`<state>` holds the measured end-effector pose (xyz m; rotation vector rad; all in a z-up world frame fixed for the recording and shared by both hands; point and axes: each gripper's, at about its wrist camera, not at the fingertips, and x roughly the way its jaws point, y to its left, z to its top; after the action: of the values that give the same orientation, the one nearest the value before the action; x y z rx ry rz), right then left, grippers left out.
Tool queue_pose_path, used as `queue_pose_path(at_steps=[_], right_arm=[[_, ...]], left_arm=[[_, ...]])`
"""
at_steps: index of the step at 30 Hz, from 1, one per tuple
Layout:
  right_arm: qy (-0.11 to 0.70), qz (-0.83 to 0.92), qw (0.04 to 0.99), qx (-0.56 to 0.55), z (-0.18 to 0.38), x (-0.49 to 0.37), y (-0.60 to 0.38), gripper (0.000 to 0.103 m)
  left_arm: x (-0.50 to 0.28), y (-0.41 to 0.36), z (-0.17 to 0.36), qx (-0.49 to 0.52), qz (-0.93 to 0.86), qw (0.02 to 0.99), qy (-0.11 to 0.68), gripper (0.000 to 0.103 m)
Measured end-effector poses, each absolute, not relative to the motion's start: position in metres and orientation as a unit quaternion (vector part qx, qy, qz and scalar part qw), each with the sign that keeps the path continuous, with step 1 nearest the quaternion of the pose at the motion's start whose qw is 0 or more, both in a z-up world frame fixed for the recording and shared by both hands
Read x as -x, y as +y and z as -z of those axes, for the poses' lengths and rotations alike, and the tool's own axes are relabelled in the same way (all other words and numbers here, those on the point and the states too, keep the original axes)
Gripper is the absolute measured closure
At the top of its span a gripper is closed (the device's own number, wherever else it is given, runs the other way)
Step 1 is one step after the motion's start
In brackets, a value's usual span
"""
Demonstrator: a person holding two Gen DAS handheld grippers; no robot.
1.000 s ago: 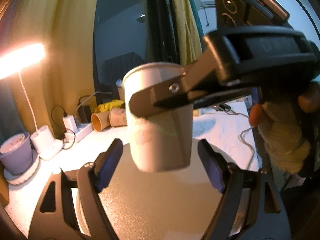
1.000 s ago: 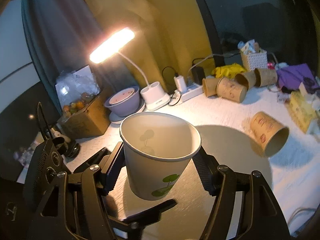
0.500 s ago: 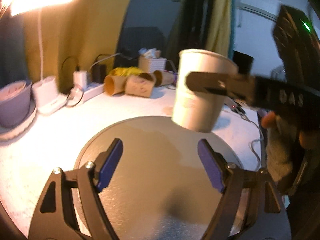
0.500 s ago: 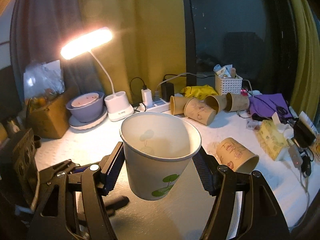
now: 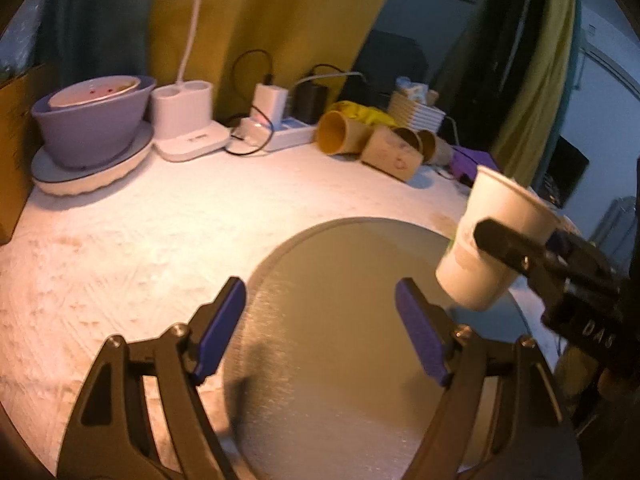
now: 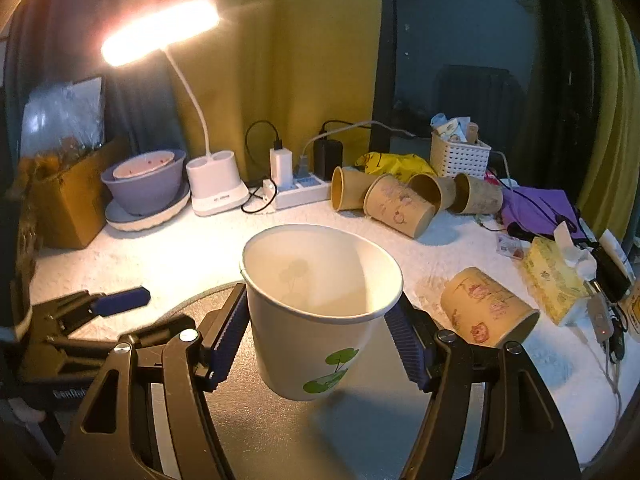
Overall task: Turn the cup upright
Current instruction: 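Open the left tool and rotate the cup upright with the right tool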
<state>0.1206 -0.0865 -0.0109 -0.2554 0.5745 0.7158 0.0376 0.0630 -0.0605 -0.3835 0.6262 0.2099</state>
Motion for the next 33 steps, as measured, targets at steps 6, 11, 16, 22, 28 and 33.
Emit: queue_pose_path(at_steps=[6, 11, 16, 22, 28, 33], right_arm=[[0.283, -0.348, 0.882, 0.142, 0.023, -0.119, -0.072, 0.032], [0.288, -0.345, 0.882, 0.147, 0.028, -0.123, -0.067, 0.032], [0.295, -0.342, 0.879, 0.150, 0.031, -0.124, -0.069, 0.032], [0.303, -0.338, 0.878, 0.152, 0.032, -0.123, -0.072, 0.032], [0.316, -0.335, 0.876, 0.145, 0.035, -0.125, -0.079, 0.031], [0.325, -0.337, 0.872, 0.141, 0.037, -0.125, -0.083, 0.028]], left_arm=[[-0.037, 0.066, 0.059, 0.186, -0.117, 0.928, 0.300, 0.025], [-0.037, 0.070, 0.060, 0.193, -0.127, 0.925, 0.301, 0.025], [-0.036, 0.070, 0.060, 0.190, -0.125, 0.927, 0.299, 0.025], [-0.036, 0.067, 0.058, 0.183, -0.126, 0.929, 0.296, 0.025], [-0.035, 0.060, 0.055, 0.175, -0.115, 0.933, 0.291, 0.025], [-0.036, 0.057, 0.054, 0.174, -0.104, 0.935, 0.291, 0.025]])
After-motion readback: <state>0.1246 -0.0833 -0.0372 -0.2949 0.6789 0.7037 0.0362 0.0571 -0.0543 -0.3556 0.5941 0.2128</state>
